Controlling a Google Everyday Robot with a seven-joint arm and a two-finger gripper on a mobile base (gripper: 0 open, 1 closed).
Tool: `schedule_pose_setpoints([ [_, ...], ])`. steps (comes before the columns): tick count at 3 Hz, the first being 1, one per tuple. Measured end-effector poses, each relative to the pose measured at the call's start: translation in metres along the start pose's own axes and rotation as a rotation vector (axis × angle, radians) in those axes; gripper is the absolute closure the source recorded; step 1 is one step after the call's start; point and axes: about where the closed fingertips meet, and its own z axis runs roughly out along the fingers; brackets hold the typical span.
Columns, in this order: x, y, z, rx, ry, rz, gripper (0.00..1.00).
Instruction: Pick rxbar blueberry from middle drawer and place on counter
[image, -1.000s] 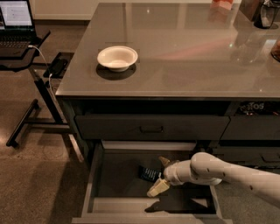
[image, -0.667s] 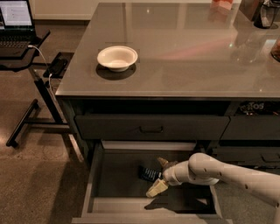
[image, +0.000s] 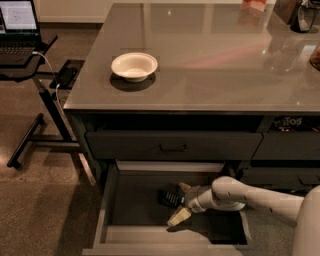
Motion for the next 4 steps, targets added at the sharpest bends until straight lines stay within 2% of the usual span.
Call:
schedule_pose_setpoints([
  [1, 0.0000, 0.0000, 0.0000, 0.000, 0.000, 0.000, 0.19],
  [4, 0.0000, 0.0001, 0.0001, 0.000, 0.000, 0.000, 0.89],
])
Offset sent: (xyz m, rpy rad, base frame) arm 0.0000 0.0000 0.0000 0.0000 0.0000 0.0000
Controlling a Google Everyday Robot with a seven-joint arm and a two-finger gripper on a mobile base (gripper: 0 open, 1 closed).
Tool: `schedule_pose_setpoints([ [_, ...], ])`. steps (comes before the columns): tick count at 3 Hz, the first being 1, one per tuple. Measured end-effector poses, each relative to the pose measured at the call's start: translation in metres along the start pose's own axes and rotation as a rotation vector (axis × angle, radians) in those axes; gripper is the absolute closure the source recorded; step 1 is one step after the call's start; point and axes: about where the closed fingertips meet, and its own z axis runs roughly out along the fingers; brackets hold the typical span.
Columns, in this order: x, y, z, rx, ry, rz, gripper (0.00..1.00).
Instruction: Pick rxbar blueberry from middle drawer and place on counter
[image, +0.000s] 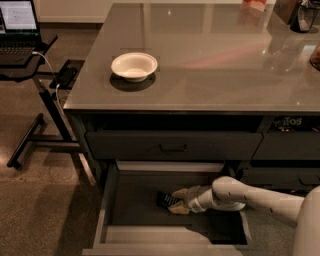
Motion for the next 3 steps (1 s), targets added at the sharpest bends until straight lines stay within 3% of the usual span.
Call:
schedule_pose_setpoints([
  [1, 0.000, 0.000, 0.000, 0.000, 0.000, 0.000, 1.00],
  [3, -0.008, 0.004, -0.019, -0.019, 0.001, 0.015, 1.00],
])
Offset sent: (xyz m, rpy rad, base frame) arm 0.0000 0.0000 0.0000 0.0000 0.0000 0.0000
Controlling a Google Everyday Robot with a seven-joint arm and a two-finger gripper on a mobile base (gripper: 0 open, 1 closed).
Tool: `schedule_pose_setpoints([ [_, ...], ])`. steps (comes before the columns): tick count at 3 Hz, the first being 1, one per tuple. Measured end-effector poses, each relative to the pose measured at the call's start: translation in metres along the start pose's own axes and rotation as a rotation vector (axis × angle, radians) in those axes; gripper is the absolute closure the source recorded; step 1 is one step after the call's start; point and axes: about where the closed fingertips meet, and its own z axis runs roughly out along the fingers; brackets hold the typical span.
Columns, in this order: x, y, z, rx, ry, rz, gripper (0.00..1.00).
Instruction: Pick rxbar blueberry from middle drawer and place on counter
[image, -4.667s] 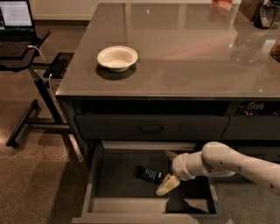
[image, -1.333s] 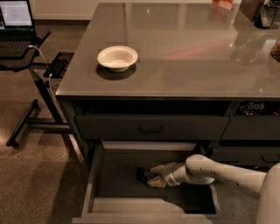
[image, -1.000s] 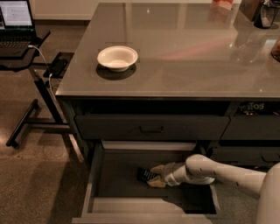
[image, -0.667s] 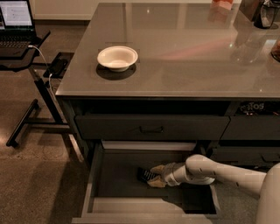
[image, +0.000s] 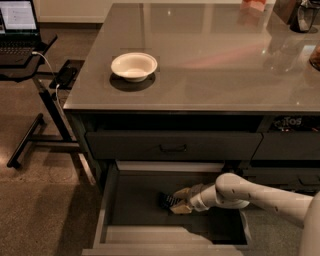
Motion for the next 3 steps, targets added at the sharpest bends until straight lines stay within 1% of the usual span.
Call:
schedule_pose_setpoints([
  [1, -0.019, 0.004, -0.042, 0.012, -0.024, 0.006, 1.00],
  [2, -0.044, 0.006, -0.098, 0.047, -0.066, -0.008, 1.00],
  [3, -0.067, -0.001, -0.160, 0.100, -0.088, -0.034, 1.00],
])
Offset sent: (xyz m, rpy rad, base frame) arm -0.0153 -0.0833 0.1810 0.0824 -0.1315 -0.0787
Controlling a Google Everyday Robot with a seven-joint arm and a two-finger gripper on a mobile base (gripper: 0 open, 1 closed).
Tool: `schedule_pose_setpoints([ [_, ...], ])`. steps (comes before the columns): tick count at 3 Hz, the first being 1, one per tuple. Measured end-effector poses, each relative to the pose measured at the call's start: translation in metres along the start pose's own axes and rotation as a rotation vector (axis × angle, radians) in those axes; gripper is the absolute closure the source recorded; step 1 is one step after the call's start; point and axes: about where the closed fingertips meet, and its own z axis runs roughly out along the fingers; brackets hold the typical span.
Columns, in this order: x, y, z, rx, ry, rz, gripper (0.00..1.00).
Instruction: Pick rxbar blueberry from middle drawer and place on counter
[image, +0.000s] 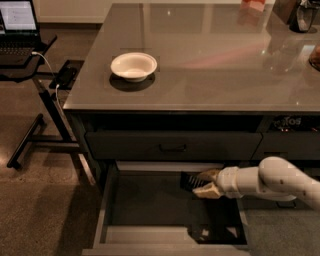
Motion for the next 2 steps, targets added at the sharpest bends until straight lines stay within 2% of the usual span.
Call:
schedule_pose_setpoints([
  [1, -0.040, -0.020, -0.069, 0.063, 0.014, -0.056, 1.00],
  [2, -0.101, -0.041, -0.140, 0.109, 0.059, -0.124, 1.00],
])
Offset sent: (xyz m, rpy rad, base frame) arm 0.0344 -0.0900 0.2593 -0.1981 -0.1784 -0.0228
